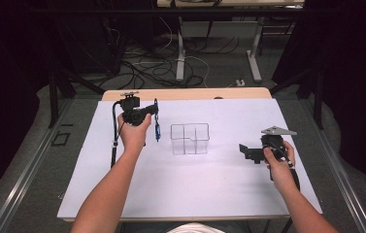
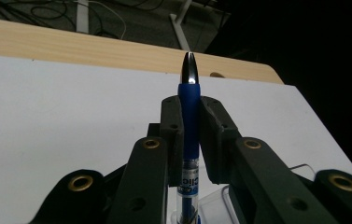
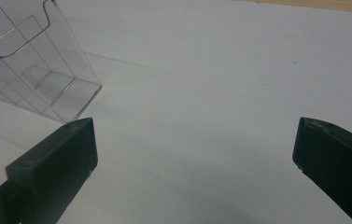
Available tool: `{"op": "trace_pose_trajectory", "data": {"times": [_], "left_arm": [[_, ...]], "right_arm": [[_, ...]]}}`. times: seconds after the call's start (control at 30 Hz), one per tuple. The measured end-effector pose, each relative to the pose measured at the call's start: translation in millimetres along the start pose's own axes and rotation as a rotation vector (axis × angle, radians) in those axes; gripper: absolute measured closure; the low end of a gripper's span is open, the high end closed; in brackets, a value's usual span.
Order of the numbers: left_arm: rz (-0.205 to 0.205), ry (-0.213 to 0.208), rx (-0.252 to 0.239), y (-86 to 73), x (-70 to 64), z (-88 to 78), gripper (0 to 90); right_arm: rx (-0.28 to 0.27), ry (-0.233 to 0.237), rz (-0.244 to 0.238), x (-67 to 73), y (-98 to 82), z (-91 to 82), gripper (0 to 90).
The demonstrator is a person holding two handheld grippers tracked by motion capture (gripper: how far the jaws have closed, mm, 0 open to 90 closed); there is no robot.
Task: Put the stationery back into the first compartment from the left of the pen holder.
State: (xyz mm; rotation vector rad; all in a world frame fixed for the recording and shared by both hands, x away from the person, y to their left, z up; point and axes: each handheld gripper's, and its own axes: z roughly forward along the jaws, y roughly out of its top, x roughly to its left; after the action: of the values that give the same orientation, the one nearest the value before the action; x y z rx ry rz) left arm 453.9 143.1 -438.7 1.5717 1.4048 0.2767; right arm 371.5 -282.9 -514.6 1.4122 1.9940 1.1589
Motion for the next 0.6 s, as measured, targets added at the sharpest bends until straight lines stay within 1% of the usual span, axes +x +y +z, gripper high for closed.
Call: {"op": "trace_pose_trajectory", "data": {"times": [0.03, 0.07, 0.1, 0.13, 0.17, 0.2, 0.23, 0.33, 0.37, 0.4, 0.43, 0.47, 0.5, 0.53, 0.57, 0.6], "left_arm": [[0.007, -0.003, 0.002, 1.5, -1.1, -2.1, 80.4], [0.007, -0.004, -0.012, 2.3, -2.9, -3.0, 80.4], [0.008, -0.016, -0.008, 3.5, -4.5, -5.0, 80.4], [0.013, -0.009, -0.022, 4.2, -6.7, -6.0, 80.4], [0.016, -0.015, -0.025, 5.2, -8.9, -7.7, 80.4], [0.029, -0.017, -0.024, 6.8, -10.4, -9.7, 80.4], [0.03, -0.02, -0.032, 8.2, -12.5, -11.4, 80.4], [0.033, -0.026, -0.051, 14.0, -17.9, -16.5, 80.4], [0.027, -0.038, -0.05, 16.3, -20.1, -18.3, 80.4], [0.031, -0.041, -0.054, 18.5, -22.0, -19.7, 80.4], [0.034, -0.039, -0.073, 20.0, -24.3, -20.2, 80.4], [0.042, -0.044, -0.071, 21.9, -26.1, -22.5, 80.4], [0.036, -0.058, -0.079, 23.1, -29.0, -23.9, 80.4], [0.046, -0.06, -0.091, 23.9, -30.9, -25.1, 80.4], [0.043, -0.073, -0.091, 24.8, -33.1, -26.4, 80.4], [0.05, -0.074, -0.099, 25.2, -35.0, -27.2, 80.4]], "right_arm": [[0.0, -0.002, -0.004, -0.4, 0.0, 0.2, 0.0], [0.0, -0.003, -0.005, -0.5, -0.1, 0.4, 0.0], [0.001, -0.003, -0.002, 0.0, -0.2, 0.5, 0.0], [0.001, -0.002, 0.0, 0.5, -0.2, 0.2, 0.0], [0.001, -0.001, 0.001, 1.0, -0.1, -0.2, 0.0], [-0.003, -0.003, -0.006, 0.7, 0.1, -0.5, 0.0], [-0.007, -0.001, -0.011, 0.6, 0.2, -0.7, 0.0], [-0.006, -0.002, -0.003, 1.0, 0.4, -1.0, 0.0], [-0.008, -0.001, -0.004, 0.6, 0.3, -0.7, 0.0], [-0.007, -0.001, -0.003, 0.5, 0.2, -0.8, 0.0], [-0.007, -0.001, -0.003, 0.6, 0.1, -0.8, 0.0], [-0.007, -0.002, 0.0, 1.0, 0.1, -1.2, 0.0], [-0.008, 0.001, -0.001, 1.2, 0.2, -1.6, 0.0], [-0.008, 0.002, 0.0, 1.3, 0.4, -2.0, 0.0], [-0.007, 0.004, 0.009, 1.5, 0.5, -2.4, 0.0], [-0.01, 0.001, 0.005, 0.5, 0.5, -2.5, 0.0]]}}
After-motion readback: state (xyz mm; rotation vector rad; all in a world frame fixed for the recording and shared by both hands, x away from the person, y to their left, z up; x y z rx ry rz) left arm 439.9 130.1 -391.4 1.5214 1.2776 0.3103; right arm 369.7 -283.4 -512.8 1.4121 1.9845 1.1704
